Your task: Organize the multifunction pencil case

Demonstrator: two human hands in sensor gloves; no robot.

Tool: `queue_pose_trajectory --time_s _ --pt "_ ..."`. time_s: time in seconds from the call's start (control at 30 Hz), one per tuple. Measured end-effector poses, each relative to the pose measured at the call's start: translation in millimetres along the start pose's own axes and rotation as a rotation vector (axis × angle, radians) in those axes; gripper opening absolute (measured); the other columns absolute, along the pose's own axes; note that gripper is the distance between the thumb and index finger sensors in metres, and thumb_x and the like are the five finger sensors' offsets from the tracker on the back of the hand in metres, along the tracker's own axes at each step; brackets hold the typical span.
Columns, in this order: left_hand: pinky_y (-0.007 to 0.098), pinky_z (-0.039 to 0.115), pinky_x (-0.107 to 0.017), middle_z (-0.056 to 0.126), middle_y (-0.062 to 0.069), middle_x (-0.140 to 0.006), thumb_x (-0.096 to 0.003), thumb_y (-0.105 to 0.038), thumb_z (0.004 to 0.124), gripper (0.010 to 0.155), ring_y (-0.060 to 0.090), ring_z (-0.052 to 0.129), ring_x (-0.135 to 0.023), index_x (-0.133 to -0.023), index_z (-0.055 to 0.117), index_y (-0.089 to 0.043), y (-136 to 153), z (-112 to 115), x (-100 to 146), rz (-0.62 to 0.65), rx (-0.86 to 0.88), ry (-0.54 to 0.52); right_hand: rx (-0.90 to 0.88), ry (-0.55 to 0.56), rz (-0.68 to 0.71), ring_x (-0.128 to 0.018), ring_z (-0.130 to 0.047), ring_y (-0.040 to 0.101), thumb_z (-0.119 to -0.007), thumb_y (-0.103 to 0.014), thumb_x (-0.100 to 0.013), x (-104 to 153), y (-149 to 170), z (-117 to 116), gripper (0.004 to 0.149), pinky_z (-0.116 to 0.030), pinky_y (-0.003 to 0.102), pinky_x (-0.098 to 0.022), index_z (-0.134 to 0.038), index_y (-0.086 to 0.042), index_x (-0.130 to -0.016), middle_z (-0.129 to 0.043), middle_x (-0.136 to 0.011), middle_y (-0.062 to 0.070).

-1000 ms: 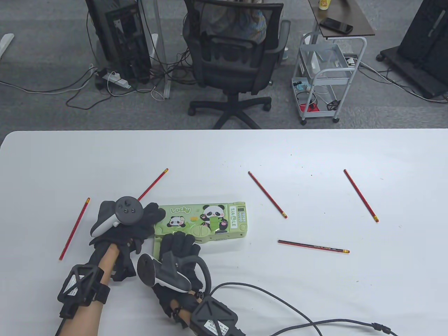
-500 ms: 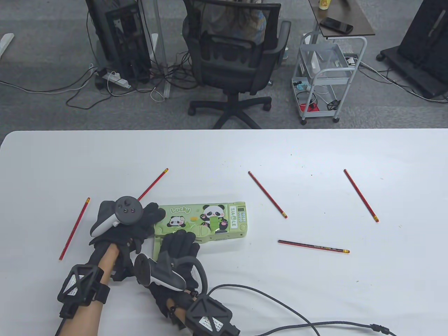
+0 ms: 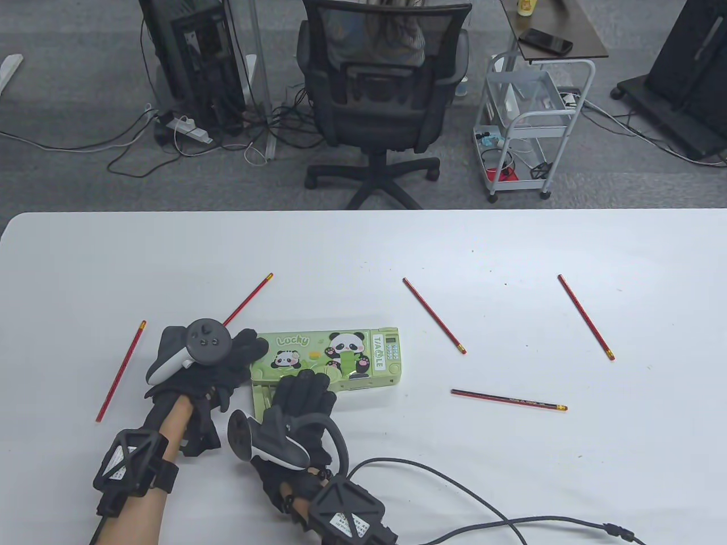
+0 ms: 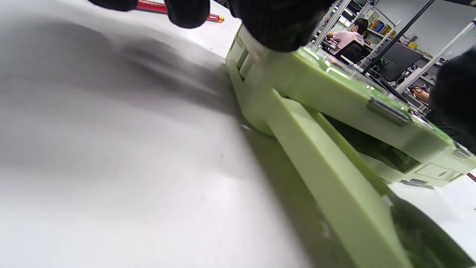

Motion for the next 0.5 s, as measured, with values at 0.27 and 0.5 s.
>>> queue_pose_trajectory --time_s 0.27,0.5 --pt "0.069 0.047 -0.074 0.038 -0.006 -0.120 -0.0502 -0.026 0.071 0.060 0.034 0.049 -0.114 -0.104 0.050 -0.042 0.6 -0.2 -0.1 -0.001 0.002 0.002 -0.002 -0.029 0.000 -0.078 -0.005 0.084 -0.065 -0.058 -0.050 -0.7 27.1 -0.3 0.120 -0.025 0.085 -0.058 0.000 0.031 -0.098 0.006 -0.088 0.061" --pt "0.069 0.047 -0.074 0.038 -0.006 -0.120 -0.0503 -0.026 0.071 0.060 0.034 0.049 -0.114 -0.104 0.050 -0.042 0.8 -0.4 -0.2 -0.001 0.002 0.002 -0.010 -0.047 -0.014 -0.078 -0.001 0.083 -0.064 -0.057 -0.050 -5.2 51.8 3.1 0.119 -0.022 0.084 -0.058 0.003 0.028 -0.099 0.010 -0.088 0.059"
Point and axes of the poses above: the tracker on the back of each hand, its own y axis roughly to the little-finger side, its own x axis roughly from the fingertips to the wrist, z = x × y, the point moved 5 cm from there along -x, roughly from the wrist to the fingertips
